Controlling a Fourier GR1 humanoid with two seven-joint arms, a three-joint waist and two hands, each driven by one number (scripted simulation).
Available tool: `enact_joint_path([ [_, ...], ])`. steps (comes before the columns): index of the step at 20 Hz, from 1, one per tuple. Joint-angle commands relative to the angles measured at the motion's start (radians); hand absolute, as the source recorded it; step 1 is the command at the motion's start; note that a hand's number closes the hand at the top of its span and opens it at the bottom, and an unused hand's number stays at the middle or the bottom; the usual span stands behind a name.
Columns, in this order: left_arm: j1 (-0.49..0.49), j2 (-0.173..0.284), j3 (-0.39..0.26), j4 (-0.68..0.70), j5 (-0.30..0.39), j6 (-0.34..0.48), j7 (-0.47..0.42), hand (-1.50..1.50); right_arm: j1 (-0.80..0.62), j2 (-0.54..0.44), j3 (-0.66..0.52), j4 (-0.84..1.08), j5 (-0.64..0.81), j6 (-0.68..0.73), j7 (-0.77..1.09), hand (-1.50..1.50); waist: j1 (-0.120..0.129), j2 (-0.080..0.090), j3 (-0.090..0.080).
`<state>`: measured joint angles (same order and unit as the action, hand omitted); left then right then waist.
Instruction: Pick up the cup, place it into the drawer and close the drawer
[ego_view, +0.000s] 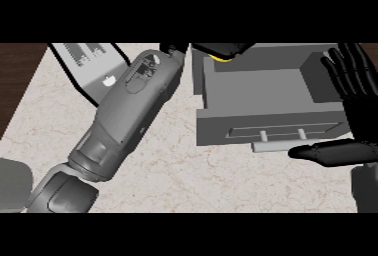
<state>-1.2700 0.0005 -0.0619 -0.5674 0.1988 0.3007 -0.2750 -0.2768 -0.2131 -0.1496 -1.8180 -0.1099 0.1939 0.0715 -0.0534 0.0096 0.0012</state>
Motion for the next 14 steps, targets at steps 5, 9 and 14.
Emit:
enact_joint_path([
  [5, -0.072, 0.0, -0.14, 0.224, 0.076, 0.042, 0.033, 1.5, -0.056, 0.019, 0.027, 0.014, -0.004, -0.007, 0.021, -1.5, -0.061, 0.018, 0.001],
  [9, -0.089, 0.0, -0.218, 0.267, 0.084, -0.012, 0.097, 1.5, -0.076, -0.014, 0.023, 0.036, -0.031, 0.05, -0.004, -1.5, -0.097, 0.025, 0.002],
  [14, -0.015, 0.0, -0.29, 0.273, 0.104, -0.057, 0.053, 1.5, -0.085, 0.019, 0.04, 0.057, -0.013, 0.026, -0.022, -1.5, -0.113, 0.032, 0.001],
])
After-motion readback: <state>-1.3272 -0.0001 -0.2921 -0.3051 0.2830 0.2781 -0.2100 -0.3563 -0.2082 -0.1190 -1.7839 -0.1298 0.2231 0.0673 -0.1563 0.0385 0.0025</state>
